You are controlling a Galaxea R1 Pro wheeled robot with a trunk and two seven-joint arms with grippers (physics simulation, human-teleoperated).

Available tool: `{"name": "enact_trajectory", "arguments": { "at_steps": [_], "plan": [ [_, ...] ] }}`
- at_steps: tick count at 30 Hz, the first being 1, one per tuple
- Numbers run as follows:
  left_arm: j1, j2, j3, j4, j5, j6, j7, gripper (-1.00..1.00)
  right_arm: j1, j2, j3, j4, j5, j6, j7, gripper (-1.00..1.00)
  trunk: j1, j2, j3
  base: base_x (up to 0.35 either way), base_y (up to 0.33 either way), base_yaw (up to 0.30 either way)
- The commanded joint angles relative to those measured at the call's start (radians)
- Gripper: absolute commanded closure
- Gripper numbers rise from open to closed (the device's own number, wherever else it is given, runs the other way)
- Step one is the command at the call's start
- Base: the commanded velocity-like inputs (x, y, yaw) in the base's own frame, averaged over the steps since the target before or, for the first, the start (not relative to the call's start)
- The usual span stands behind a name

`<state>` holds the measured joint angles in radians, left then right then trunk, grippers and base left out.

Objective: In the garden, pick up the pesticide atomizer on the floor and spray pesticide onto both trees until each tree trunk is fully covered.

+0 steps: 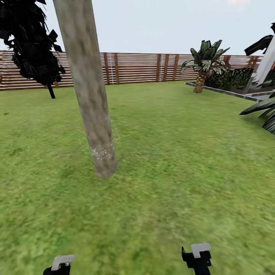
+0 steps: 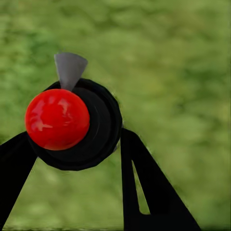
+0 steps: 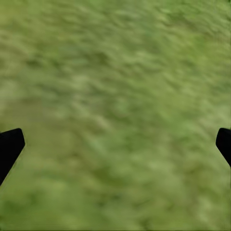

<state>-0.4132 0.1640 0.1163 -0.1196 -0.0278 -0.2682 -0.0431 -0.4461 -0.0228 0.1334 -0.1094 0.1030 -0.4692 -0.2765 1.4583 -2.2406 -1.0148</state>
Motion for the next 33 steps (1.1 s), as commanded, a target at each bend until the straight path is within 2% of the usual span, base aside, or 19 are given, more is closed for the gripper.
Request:
{"name": "enact_trajectory", "arguments": {
  "at_steps": [1,11,18,25,33],
  "plan": [
    [-0.001,0.0,0.008,0.001,-0.003,-0.003,-0.004,1.0,0.0,0.0,0.005,0.0,0.01,0.001,-0.01,-1.0,0.0,0.0,-0.001,0.0,0.0,0.279],
    [-0.001,-0.006,0.007,0.003,-0.003,-0.003,-0.005,1.0,0.0,0.007,0.005,0.0,0.01,0.001,-0.01,-1.0,0.0,0.0,-0.001,0.0,0.0,0.279],
    [-0.001,0.0,0.01,0.003,-0.001,-0.003,-0.003,1.0,0.002,0.009,0.005,0.001,0.01,0.001,-0.01,-1.0,0.0,0.0,-0.001,0.0,0.0,0.279],
    [-0.001,0.0,0.01,0.003,0.001,-0.003,0.044,1.0,0.005,0.009,0.005,0.0,0.01,0.001,-0.01,-1.0,0.0,0.0,-0.001,0.0,0.0,0.279],
    [0.0,-0.004,0.01,0.003,0.002,-0.005,0.046,1.0,0.009,0.019,0.005,0.001,0.012,0.001,-0.01,-1.0,0.0,0.0,-0.001,0.0,0.0,0.279]
  ]
}}
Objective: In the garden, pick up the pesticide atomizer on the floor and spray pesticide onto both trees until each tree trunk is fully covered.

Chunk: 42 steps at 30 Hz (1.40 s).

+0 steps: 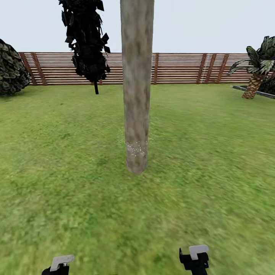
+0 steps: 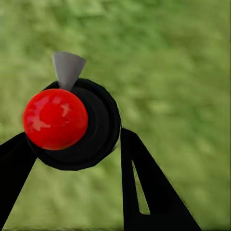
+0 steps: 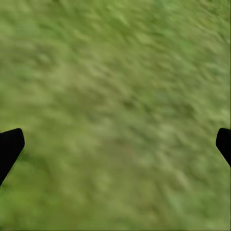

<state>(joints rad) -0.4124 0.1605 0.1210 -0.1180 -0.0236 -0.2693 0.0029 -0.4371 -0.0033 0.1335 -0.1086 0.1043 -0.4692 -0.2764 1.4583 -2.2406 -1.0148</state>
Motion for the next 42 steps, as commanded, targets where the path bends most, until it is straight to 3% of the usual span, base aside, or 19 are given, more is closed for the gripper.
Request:
{"name": "enact_trajectory", "arguments": {
  "at_steps": [1,16,27,33,42],
  "plan": [
    [-0.001,-0.001,0.005,0.001,-0.003,-0.004,0.0,1.0,0.0,0.0,0.005,0.0,0.01,0.001,-0.01,-1.0,0.0,0.0,-0.001,0.0,0.0,0.279],
    [0.012,-0.001,0.006,0.001,-0.002,-0.038,0.002,1.0,0.008,0.002,0.005,0.0,0.011,0.001,-0.01,-1.0,0.0,0.0,-0.001,-0.216,-0.057,0.279],
    [0.012,0.001,0.006,0.001,-0.001,-0.037,0.003,1.0,0.008,0.002,0.005,0.0,0.011,0.002,-0.01,-1.0,0.0,0.0,-0.001,-0.008,-0.005,0.279],
    [0.012,-0.003,0.05,0.001,0.034,-0.036,0.002,1.0,0.008,0.002,0.005,0.0,0.011,0.001,-0.01,-1.0,0.0,0.0,-0.001,0.0,0.0,0.279],
    [0.012,0.0,0.056,0.001,0.039,-0.039,-0.001,1.0,0.008,0.002,0.005,0.0,0.011,0.001,-0.01,-1.0,0.0,0.0,-0.001,0.0,0.0,0.279]
  ]
}}
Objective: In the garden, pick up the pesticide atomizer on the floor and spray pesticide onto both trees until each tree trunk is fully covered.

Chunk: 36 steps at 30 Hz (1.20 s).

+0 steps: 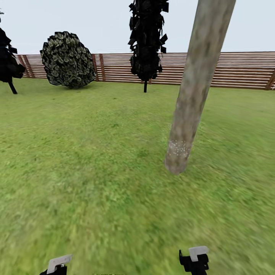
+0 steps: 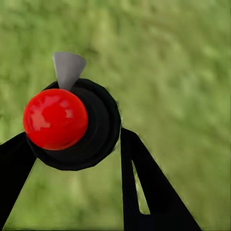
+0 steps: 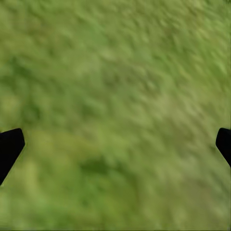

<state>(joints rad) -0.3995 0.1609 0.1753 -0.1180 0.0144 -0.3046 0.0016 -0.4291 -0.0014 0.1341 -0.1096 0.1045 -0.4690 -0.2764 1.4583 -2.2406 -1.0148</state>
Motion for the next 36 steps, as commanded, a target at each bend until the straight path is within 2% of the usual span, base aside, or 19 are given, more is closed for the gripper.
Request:
{"name": "enact_trajectory", "arguments": {
  "at_steps": [1,29,36],
  "plan": [
    [-0.001,0.0,0.001,0.001,0.001,-0.004,0.0,1.0,0.0,0.0,0.004,0.001,0.011,0.001,-0.01,-1.0,0.0,0.0,-0.001,0.0,0.0,0.279],
    [-0.001,-0.001,0.001,0.001,-0.002,-0.004,0.0,1.0,0.0,0.007,0.006,0.001,0.011,0.003,-0.01,-1.0,0.0,0.0,-0.012,0.0,0.0,0.277],
    [-0.001,-0.003,0.001,0.001,-0.001,-0.004,0.0,1.0,0.0,0.008,0.006,0.001,0.011,0.003,-0.01,-1.0,0.0,0.0,-0.017,-0.164,0.173,0.273]
  ]
}}
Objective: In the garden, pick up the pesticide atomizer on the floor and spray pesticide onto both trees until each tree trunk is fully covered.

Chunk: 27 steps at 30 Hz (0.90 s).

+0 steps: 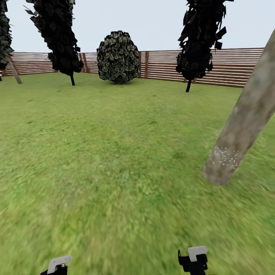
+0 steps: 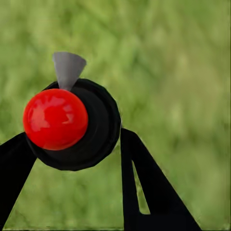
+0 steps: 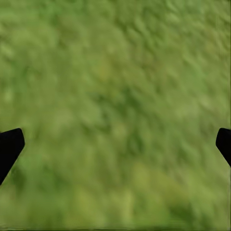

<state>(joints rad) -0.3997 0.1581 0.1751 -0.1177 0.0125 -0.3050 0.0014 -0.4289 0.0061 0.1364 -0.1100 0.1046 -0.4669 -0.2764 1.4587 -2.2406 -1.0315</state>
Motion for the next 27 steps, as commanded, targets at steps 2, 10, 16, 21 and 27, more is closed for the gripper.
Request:
{"name": "enact_trajectory", "arguments": {
  "at_steps": [2,10,16,21,27],
  "plan": [
    [-0.001,0.0,0.001,0.001,0.001,-0.003,0.0,1.0,-0.001,0.0,0.003,0.001,0.01,0.001,-0.01,-1.0,-0.001,0.0,-0.002,-0.078,0.073,0.273],
    [-0.001,0.001,0.001,0.001,0.001,-0.003,0.002,1.0,-0.001,0.0,0.003,0.002,0.01,0.0,-0.01,-1.0,-0.001,0.0,-0.008,-0.008,0.008,0.273],
    [-0.001,0.004,0.004,0.001,0.001,-0.001,0.003,1.0,0.0,0.0,0.003,0.001,0.01,0.001,-0.01,-1.0,-0.001,0.0,-0.013,0.0,0.0,0.273],
    [-0.001,0.005,0.004,0.001,0.001,-0.002,0.003,1.0,0.0,0.0,0.003,0.001,0.01,0.001,-0.01,-1.0,-0.001,0.0,-0.016,0.0,0.0,0.273],
    [-0.001,0.006,0.003,0.001,0.001,-0.002,0.002,1.0,0.0,0.0,0.003,0.001,0.01,0.0,-0.01,-1.0,-0.001,0.0,-0.021,0.0,0.0,0.273]
  ]
}}
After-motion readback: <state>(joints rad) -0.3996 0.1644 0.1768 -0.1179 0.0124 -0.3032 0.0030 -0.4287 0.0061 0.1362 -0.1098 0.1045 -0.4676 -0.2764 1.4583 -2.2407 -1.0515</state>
